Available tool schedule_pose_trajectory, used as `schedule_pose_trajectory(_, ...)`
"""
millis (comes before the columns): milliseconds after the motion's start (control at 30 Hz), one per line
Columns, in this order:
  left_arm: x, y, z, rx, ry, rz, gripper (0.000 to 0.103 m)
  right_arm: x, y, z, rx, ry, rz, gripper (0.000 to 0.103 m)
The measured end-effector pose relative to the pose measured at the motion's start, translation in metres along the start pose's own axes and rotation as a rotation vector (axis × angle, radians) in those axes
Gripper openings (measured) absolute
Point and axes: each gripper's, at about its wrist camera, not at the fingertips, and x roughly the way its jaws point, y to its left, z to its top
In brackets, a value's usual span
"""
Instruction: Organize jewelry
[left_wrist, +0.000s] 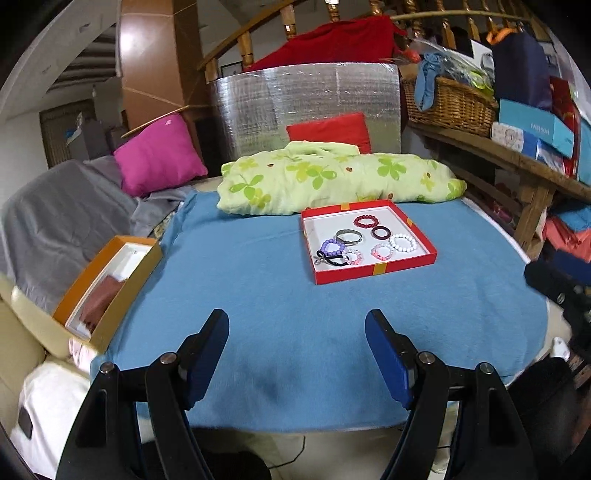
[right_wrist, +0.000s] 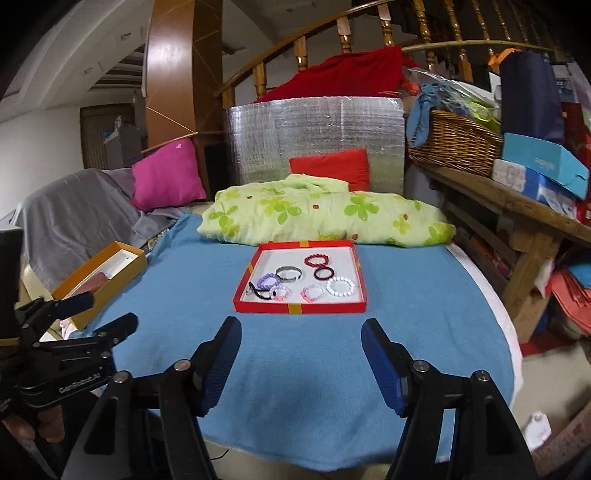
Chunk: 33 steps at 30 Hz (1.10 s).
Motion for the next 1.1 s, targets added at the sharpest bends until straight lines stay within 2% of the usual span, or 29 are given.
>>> schedule_pose_trajectory(267, -0.035, 0.011, -0.017, -0.026, 0.0, 0.065, 0.077, -0.03, 0.011, -0.012, 0.014, 0.024, -0.022, 0.071)
schedule_pose_trajectory(633, -0.058, 0.002, -0.019, 0.008, -0.035, 0.072, 0.077, -0.043, 0.019, -0.023, 0.016, 0.033, -0.037, 0.071)
schedule_pose_trajectory(1100, -0.056, 0.001, -0.016, 0.009, -0.03, 0.076, 0.077, -0.04, 0.011, -0.02, 0.051, 0.036, -0.049, 0.071)
